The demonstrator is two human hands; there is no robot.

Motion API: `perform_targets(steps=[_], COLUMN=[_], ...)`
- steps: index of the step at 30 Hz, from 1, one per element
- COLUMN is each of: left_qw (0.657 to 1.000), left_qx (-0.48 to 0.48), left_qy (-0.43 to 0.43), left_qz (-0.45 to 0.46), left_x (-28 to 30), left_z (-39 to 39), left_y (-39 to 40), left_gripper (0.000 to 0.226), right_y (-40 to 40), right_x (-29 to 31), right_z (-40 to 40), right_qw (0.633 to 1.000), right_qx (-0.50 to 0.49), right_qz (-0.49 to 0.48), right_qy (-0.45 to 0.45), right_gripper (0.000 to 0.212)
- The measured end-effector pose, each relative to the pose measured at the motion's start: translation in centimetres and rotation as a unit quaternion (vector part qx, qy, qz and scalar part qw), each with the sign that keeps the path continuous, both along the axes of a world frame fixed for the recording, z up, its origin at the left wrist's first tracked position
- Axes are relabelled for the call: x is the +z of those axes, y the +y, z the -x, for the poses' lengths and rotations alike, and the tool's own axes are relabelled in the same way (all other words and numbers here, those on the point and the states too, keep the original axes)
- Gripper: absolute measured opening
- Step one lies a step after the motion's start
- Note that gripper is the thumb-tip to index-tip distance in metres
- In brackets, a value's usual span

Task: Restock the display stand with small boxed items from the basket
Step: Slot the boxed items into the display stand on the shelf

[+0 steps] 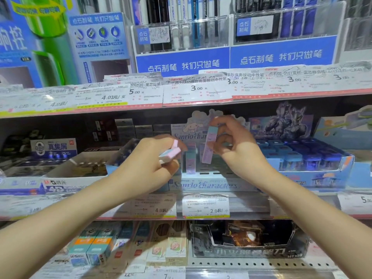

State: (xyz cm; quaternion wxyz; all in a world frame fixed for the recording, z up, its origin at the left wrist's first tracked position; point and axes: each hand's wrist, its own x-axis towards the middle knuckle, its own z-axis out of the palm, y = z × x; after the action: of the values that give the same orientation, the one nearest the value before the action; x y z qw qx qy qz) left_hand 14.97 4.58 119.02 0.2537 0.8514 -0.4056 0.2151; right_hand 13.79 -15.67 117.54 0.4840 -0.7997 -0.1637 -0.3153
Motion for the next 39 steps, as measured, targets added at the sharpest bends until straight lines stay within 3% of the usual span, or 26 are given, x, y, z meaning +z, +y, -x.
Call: perform_targets(steps=[4, 8, 15, 20, 26, 33, 39], left_qw=[0.990, 0.980, 0.983, 0.989, 0.988, 0.988, 0.989], left_qx=[0.027, 0.038, 0.024, -0.001, 0.007, -0.002, -0.018], left_qy=[-0.054, -0.047, -0.046, 0.002, 0.013, 0.023, 0.017], left_qz=[-0.130, -0.190, -0.174, -0.146, -0.156, -0.152, -0.145], left_x=[0.1, -0.4, -0.5, 0.2, 0.3, 0.4, 0.2], left_z=[-0.7, -1.3, -1.3, -0.9, -1.2, -1.5, -1.9], left_y=[0.0, -0.1, -0.3, -0.3, -0.2, -0.2, -0.1], left_gripper=[0.055, 0.029, 0.046, 0.056, 0.044, 0.048, 0.055], right_y=[0.2, 0.1, 0.0, 0.0, 0.1, 0.0, 0.0], right_x=[-0.9, -1.1, -1.3, -1.3, -1.2, -0.3, -0.9], right_z=[-0.6, -1.0, -1.3, -1.2, -1.2, -1.5, -1.6], right_qw=[1.000, 0.999, 1.000, 1.000, 1.000, 0.999, 1.000], right_qx=[-0.008, -0.019, -0.006, -0.006, -0.020, 0.003, 0.006], right_qz=[0.028, 0.047, 0.017, 0.020, 0.024, 0.045, 0.008], right_qy=[-0.001, -0.019, -0.002, -0.002, 0.001, 0.020, 0.022], right_gripper=[0.036, 0.037, 0.036, 0.034, 0.034, 0.034, 0.033])
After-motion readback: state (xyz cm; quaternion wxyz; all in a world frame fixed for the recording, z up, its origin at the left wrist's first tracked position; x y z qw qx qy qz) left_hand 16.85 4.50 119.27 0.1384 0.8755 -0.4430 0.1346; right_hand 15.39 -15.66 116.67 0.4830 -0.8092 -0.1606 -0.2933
